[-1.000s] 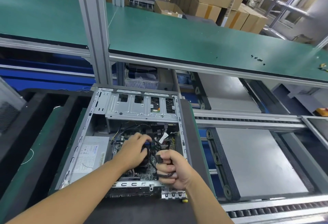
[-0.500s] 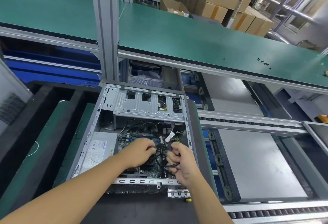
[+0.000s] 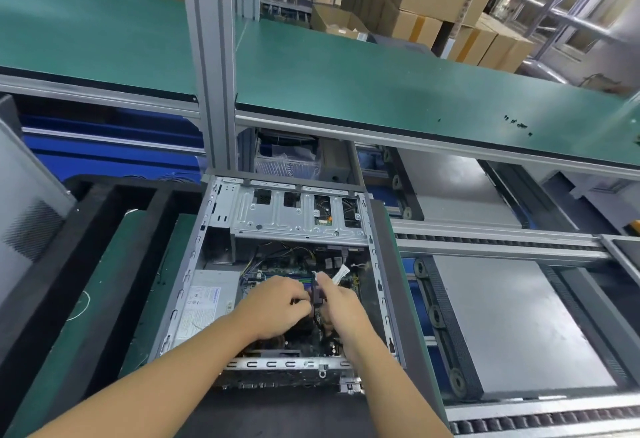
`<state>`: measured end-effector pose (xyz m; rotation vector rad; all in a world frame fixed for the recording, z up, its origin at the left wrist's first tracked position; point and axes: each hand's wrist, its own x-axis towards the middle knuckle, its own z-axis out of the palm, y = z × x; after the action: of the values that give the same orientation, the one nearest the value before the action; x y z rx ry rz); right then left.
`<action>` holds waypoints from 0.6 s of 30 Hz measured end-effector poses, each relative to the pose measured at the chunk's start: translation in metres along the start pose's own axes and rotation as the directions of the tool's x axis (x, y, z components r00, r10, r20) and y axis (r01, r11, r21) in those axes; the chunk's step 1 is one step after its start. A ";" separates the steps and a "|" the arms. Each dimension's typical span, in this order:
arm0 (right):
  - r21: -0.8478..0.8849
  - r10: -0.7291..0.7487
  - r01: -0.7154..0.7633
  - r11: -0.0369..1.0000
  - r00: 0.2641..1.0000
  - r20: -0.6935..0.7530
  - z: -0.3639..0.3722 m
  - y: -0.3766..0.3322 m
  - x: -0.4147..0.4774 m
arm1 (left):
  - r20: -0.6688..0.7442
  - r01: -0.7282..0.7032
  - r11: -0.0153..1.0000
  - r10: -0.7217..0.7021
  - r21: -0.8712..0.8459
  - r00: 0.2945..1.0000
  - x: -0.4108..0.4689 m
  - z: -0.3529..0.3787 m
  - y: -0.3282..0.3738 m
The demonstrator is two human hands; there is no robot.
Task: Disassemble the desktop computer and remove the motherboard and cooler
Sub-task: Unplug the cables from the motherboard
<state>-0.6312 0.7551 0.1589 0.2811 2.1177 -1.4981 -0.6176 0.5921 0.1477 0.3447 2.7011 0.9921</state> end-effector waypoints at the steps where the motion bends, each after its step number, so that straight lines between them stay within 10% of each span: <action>1: 0.076 0.062 -0.063 0.995 0.998 0.020 -0.001 0.000 0.002 | 0.034 -0.020 0.996 0.017 0.092 0.999 0.003 -0.003 -0.001; 18: 0.124 0.082 -0.089 0.988 0.995 0.059 -0.005 0.012 0.009 | -0.150 0.312 0.792 -0.275 0.525 0.950 0.097 0.011 -0.036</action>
<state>-0.6347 0.7631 0.1461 0.3683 1.9478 -1.5741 -0.7108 0.6013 0.1024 -0.0260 2.9301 0.1319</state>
